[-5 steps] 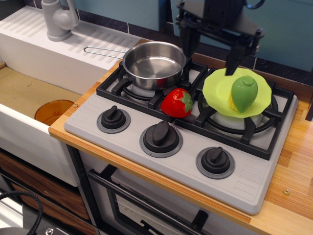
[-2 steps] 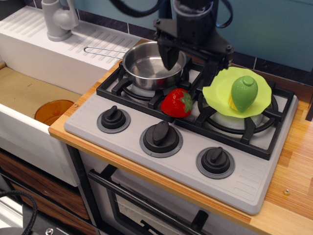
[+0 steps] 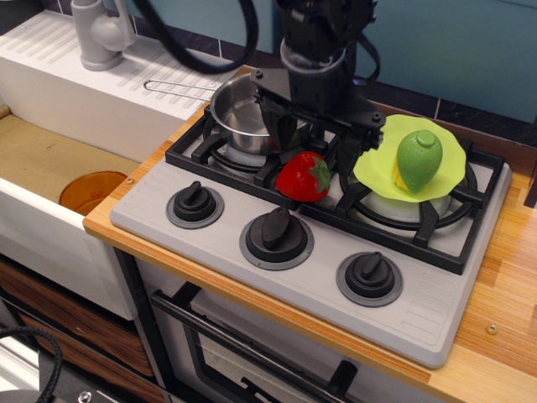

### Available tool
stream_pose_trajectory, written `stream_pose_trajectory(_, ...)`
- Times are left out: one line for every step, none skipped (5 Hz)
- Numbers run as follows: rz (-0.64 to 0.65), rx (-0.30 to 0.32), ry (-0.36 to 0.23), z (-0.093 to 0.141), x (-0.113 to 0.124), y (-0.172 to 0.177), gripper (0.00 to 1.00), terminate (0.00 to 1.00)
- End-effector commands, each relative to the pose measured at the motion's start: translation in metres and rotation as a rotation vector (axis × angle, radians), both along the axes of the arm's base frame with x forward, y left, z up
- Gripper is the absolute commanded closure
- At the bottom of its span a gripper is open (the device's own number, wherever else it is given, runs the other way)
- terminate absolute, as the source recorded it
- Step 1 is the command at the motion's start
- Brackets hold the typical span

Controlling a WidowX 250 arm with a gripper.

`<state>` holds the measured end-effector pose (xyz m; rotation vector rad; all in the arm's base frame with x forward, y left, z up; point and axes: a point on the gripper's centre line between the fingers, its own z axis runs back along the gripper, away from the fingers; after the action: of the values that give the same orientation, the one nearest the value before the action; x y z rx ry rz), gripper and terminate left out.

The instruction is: Put corncob on plate and strawberry in pot or pan on stove

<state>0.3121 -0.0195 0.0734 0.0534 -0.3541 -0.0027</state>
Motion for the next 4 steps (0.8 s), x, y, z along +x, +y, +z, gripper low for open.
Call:
stream_pose_trajectory(0.023,-0.019,-0.084,-0.003,0.008,-0.007,0.00,0.00)
stream_pose_trajectory(0.026,-0.020,-0.094,-0.010,0.008,-0.009,0.00,0.00)
stream_pose_trajectory(0.019,-0.015,-0.108,-0.018,0.007,-0.005,0.00,0.00)
stream_pose_trajectory(0.021,-0.023,-0.112,-0.026,0.004,-0.003,0.00,0.00)
